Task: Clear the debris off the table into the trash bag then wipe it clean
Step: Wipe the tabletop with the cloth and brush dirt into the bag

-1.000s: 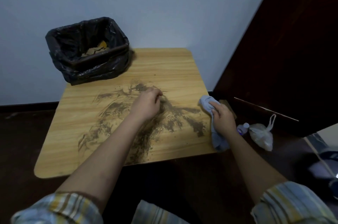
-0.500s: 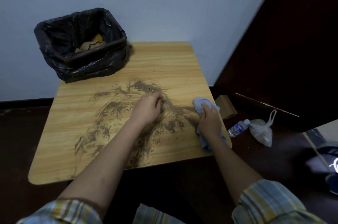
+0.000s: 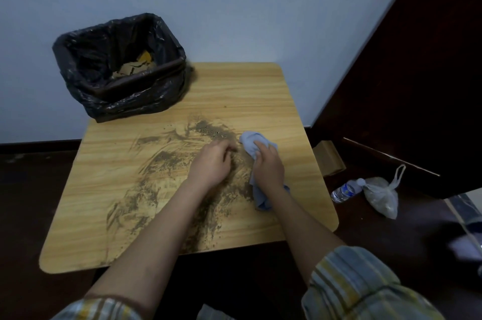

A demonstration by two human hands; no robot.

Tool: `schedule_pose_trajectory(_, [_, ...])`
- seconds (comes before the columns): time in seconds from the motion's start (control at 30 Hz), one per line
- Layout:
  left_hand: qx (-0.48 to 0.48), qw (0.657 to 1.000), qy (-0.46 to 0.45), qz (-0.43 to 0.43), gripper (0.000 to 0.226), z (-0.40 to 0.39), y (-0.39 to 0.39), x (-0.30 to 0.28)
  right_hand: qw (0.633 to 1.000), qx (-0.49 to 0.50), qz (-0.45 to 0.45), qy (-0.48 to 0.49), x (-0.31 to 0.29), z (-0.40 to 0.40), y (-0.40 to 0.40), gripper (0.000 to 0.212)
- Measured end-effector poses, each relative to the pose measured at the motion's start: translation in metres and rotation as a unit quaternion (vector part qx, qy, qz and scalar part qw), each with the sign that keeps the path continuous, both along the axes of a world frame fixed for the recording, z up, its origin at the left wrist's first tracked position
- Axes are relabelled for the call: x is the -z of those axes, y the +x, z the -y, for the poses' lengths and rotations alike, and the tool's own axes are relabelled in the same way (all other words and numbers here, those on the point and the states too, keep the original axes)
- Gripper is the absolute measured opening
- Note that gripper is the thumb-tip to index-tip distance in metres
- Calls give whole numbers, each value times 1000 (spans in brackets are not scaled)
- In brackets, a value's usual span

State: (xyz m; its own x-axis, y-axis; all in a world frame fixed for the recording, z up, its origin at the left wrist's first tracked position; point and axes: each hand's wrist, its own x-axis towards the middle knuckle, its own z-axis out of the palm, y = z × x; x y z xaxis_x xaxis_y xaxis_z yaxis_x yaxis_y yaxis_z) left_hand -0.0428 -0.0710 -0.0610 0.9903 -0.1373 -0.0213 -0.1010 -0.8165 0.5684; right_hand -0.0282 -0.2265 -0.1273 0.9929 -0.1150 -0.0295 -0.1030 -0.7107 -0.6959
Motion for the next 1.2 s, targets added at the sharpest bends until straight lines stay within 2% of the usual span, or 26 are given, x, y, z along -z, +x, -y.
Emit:
schedule_pose_trajectory(0.17, [-7,1000,-8,10,23,1,2,1,999,-26,32,30,-14,5,-2,37])
schedule_pose_trajectory(0.43, [-14,1000,-6,14,24,-4,0,-8,985,65,128,94,-52,52,-8,35])
schedule_pose_trajectory(0.57, [-35,999,-10,28,25,-13,-3,-15,973,104,135,158,-68,55,-16,34])
schedule_pose_trajectory(0.73, [-52,997,-9,62,23,-29,-13,-27,951,121,157,236,-84,39,-28,33])
schedule_pose_trajectory(1.2, [-114,986,9,118,19,-83,-45,-64,941,65,172,285,-121,-27,-35,30])
